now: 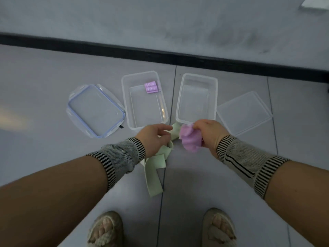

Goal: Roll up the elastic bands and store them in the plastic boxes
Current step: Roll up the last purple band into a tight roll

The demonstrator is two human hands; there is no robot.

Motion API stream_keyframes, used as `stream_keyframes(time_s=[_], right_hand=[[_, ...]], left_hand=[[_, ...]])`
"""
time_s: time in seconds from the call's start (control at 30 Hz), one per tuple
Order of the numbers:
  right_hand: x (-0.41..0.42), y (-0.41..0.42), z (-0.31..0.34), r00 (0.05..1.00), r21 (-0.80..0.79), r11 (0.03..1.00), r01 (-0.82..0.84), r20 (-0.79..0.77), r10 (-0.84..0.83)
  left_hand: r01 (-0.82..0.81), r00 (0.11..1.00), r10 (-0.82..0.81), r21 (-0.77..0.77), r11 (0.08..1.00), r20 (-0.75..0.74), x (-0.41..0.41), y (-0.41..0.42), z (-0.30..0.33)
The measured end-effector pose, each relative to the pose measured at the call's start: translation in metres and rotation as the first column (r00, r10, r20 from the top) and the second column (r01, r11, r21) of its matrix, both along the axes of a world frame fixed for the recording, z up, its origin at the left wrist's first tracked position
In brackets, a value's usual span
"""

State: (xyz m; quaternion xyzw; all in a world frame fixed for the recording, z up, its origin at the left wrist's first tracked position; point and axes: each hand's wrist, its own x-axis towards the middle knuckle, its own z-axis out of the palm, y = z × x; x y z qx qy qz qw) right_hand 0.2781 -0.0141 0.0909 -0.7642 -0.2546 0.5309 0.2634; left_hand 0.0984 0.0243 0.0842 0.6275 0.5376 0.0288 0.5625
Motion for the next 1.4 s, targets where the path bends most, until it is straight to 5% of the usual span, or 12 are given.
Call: stream_keyframes(time_s=[0.23,0.43,0.53,0.7,0.9,1.17,1.3,1.4], right_hand=[[-0.027,-0.005,0.134,0.989,0.208,0.977,0.043,-0.145,-0.012],[-0.048,-0.034,0.223,0.954,0.371,0.923,0.107,-0.301,0.01],[-0.057,-0.055,0.251,0.929,0.416,0.883,0.218,-0.367,-0.056],[-0.069,-0.089,0.273,0.908,0.491,0.85,0.192,-0.418,0.036],[-0.067,-0.103,0.269,0.883,0.476,0.874,0.102,-0.447,0.14],[-0.062,-0.095,0.275,0.739,0.423,0.895,0.14,-0.646,0.19],[-0.065,-0.095,0.276,0.82,0.419,0.908,-0.012,-0.516,0.249],[-0.057,-0.097,0.28,0.883,0.401,0.909,-0.116,-0.377,0.279]], left_hand=[[0.05,0.999,-0.045,0.235,0.971,-0.025,-0.001,-0.005,0.137],[-0.305,0.946,0.243,0.337,0.891,0.213,-0.015,-0.049,0.228],[-0.48,0.865,0.387,0.301,0.824,0.32,-0.033,-0.07,0.25],[-0.637,0.699,0.571,0.014,0.77,0.431,-0.049,-0.103,0.263],[-0.402,0.874,0.295,0.233,0.885,0.387,-0.045,-0.108,0.274],[-0.195,0.981,0.154,0.642,0.742,0.119,-0.034,-0.102,0.265],[-0.238,0.971,0.184,0.64,0.731,0.151,-0.03,-0.097,0.257],[-0.329,0.937,0.217,0.49,0.807,0.273,-0.034,-0.091,0.26]])
